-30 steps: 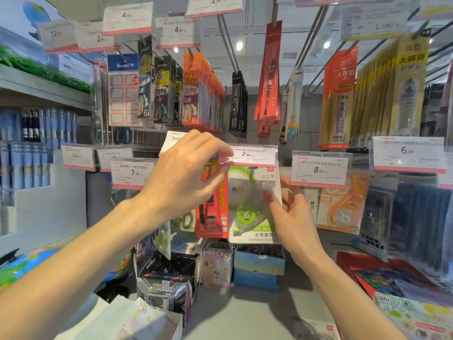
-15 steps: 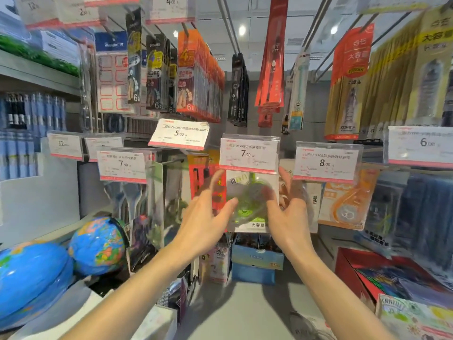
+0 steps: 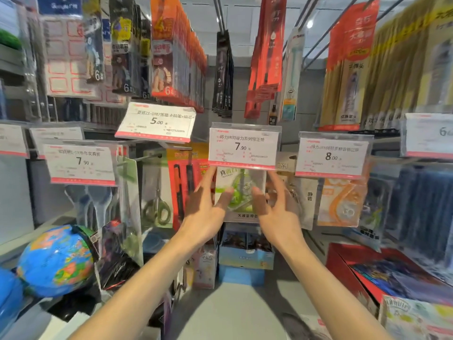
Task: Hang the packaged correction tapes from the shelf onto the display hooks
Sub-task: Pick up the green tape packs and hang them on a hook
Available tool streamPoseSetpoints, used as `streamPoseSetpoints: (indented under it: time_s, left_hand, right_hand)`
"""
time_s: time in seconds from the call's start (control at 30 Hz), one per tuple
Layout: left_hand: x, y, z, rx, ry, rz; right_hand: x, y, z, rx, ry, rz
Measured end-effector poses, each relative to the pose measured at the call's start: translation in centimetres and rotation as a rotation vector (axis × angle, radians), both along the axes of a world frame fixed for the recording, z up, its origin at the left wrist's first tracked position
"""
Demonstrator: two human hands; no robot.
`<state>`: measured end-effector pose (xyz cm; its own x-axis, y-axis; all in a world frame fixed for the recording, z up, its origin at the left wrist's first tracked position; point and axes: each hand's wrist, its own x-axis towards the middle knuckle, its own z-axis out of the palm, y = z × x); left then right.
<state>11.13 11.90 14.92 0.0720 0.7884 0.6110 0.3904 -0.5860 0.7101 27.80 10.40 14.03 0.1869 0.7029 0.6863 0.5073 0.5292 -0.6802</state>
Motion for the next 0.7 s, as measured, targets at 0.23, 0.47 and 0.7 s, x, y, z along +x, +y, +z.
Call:
streamPoseSetpoints:
  time_s: [0.23,0.47,0.7]
  left_hand:
    - [-0.8,-0.5,-0.6,0.025,-0.069,-0.040]
    - [-2.0,-0.5,-3.6,0.007,-0.111,-0.080]
    - [-1.8,-3.6,-6.2,-0.080,-0.207,-0.055]
  right_hand:
    - [0.6,-0.4,0.5,-0.048,0.071,0.072]
    - [2.3,-2.4,-0.6,-0.098,0.140,0.088]
    - [4.7,-5.2,-2.4,-0.153,0.291,0.154]
